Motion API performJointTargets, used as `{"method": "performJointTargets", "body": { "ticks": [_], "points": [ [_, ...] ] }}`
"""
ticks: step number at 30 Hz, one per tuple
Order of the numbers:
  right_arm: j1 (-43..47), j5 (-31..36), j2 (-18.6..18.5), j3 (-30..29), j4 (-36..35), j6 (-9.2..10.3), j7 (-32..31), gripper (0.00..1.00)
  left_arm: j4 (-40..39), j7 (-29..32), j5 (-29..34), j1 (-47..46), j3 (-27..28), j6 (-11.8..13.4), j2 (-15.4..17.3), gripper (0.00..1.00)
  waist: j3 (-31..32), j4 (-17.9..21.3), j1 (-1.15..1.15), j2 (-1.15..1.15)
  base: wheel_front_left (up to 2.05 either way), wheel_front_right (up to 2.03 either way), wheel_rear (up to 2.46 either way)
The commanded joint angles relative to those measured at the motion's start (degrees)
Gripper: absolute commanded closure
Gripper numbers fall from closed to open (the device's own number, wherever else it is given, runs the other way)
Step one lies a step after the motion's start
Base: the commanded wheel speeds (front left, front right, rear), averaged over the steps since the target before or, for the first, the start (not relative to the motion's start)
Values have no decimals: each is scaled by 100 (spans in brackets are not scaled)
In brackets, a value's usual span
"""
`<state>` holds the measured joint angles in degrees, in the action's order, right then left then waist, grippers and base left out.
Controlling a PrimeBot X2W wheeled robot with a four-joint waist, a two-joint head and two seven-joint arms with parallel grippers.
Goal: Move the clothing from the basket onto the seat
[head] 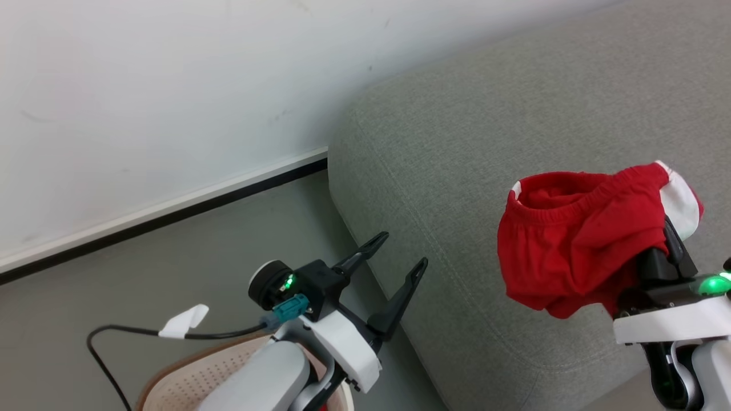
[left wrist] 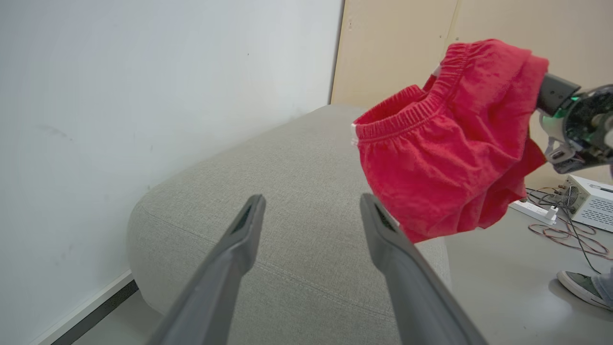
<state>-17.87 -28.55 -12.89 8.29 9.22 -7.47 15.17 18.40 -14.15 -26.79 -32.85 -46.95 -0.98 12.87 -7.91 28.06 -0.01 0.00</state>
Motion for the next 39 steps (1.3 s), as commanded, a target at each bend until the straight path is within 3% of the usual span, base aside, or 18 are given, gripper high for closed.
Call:
{"method": "performJointTargets", "body": {
  "ticks": [1,15,27,39],
  "points": [
    [-179,-180,-68,57,23,-6,-2,100,3,17,12,-91,-20,-7,17,0,-106,-68,1,0,0,0,0],
    [-1413,-719,-557,-102,552,-6,-2,100,-166,286,157,-527,-75,-19,157,0,-1115,-593,1,0,0,0,0],
    [-2959,-841,-1211,-14,1477,-5,-2,100,-657,662,479,-1238,-119,-5,378,0,-2477,-1057,1,0,0,0,0],
    [-4199,-1139,-1863,143,2846,-6,-2,100,-838,758,683,-1790,-186,-24,302,0,-3416,-1499,1,0,0,0,0]
  ]
}}
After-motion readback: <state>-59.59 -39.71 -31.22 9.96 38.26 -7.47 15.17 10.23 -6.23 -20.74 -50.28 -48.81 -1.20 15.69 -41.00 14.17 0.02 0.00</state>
